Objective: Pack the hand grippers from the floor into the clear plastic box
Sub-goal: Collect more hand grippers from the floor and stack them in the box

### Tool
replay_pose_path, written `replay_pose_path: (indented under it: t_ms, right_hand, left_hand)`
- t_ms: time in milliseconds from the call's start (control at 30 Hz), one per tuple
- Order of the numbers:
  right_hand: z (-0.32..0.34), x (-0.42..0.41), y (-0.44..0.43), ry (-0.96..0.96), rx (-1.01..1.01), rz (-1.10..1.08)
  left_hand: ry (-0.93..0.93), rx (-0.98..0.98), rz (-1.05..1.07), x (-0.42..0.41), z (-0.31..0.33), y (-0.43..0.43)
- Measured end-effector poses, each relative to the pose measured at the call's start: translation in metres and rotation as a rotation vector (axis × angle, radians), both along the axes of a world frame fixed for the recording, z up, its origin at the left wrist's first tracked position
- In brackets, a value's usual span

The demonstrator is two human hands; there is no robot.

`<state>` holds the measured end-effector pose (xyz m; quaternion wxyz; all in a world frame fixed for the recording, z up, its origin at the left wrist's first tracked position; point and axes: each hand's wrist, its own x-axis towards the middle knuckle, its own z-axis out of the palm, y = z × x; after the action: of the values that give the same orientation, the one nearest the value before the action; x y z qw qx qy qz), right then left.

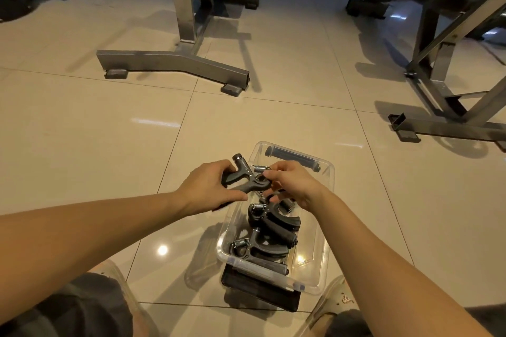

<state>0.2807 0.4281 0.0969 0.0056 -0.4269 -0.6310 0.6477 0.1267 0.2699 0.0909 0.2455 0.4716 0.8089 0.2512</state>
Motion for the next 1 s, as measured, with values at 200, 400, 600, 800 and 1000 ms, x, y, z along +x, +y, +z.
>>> replay_pose_path:
  t_ms: [200,400,600,800,1000]
  right_hand:
    - [0.009,0.018,0.025,-0.009,0.218,0.188]
    - [0.010,0.010,0.018,0.064,0.248,0.251]
    - [0.003,-0.002,0.006,0.174,0.271,0.003]
    - [0.004,-0.008,-0.007,0.028,0.427,0.112]
    - [0.003,-0.017,-0.018,-0.134,0.836,0.180]
  left_hand:
    - [0.084,-0.015,-0.085,-0.019,0.018,0.003]
    - [0.020,-0.031,-0.215,-0.004,0.020,0.009]
    - [0.100,0.076,-0.005,0.002,0.024,0.011]
    - [0.167,0.188,0.205,0.002,0.027,0.015]
    - [-0.012,0.255,0.342,0.008,0.024,0.024]
